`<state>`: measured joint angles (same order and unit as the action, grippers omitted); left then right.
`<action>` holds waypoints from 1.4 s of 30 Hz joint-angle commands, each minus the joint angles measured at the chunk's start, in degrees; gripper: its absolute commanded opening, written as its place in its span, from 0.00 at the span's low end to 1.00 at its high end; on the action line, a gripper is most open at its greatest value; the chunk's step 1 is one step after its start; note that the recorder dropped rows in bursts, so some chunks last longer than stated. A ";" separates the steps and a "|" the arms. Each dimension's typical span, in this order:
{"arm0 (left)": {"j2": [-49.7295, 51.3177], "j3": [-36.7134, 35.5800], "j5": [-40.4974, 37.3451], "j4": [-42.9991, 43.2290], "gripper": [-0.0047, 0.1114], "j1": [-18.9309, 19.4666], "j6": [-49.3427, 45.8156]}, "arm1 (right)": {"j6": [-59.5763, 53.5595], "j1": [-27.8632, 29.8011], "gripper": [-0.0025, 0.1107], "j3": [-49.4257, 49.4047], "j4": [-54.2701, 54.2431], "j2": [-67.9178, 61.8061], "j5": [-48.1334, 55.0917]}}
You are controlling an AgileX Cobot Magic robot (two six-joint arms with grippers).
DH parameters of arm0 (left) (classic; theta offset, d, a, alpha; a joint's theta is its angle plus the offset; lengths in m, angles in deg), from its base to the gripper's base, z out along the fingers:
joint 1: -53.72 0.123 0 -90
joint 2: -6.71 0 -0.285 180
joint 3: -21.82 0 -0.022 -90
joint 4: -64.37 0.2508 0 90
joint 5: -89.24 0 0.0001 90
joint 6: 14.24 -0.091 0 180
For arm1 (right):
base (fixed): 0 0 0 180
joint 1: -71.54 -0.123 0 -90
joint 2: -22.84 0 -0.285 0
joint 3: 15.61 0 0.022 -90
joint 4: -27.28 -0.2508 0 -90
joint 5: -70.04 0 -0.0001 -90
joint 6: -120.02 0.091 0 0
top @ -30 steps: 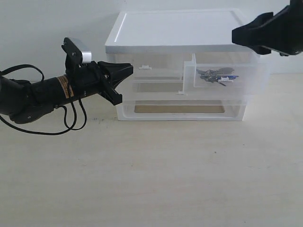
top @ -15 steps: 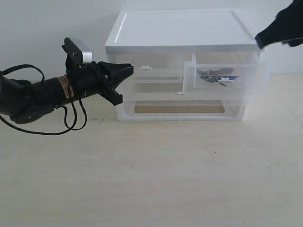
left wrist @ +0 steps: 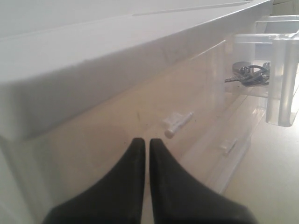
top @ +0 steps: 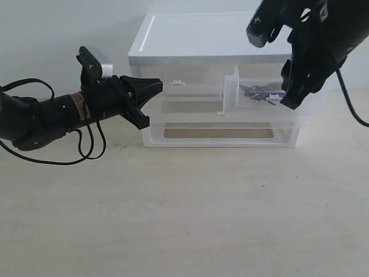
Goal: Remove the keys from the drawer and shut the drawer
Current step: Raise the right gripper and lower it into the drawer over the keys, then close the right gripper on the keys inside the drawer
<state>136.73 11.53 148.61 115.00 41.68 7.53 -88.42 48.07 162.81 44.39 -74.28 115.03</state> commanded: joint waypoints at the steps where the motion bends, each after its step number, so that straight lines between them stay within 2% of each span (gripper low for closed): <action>1: 0.20 0.81 -3.93 -3.70 0.08 0.01 -0.38 | 1.44 -0.07 0.39 0.28 5.15 -2.95 -3.10; 7: 0.20 0.81 -3.93 -3.70 0.08 0.01 -0.38 | 2.62 0.04 0.39 0.28 7.95 -3.88 -6.70; 17: 0.20 1.08 -4.97 -3.70 0.08 0.01 -0.36 | 2.40 0.04 0.38 0.28 7.23 -6.69 -6.57; 19: 0.20 1.08 -4.97 -3.70 0.08 0.01 -0.36 | 2.40 0.04 0.29 0.28 7.23 -6.58 -6.33; 22: 0.20 1.08 -4.97 -3.70 0.08 0.01 -0.36 | 2.02 0.04 0.03 0.28 7.23 -6.58 -5.57; 23: 0.20 1.08 -5.10 -3.70 0.08 0.01 -0.36 | 1.58 0.04 0.02 0.28 7.45 -6.58 -5.01; 32: 0.20 1.08 -5.10 -3.70 0.08 0.01 -0.36 | -7.15 0.04 0.02 0.28 4.12 -2.84 3.51; 42: 0.20 1.08 -5.21 -3.70 0.08 0.01 -0.36 | -8.94 0.04 0.02 0.28 -0.28 -0.78 6.42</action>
<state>136.73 11.86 147.47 115.47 41.41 7.53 -98.48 47.83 162.93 43.92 -76.62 120.58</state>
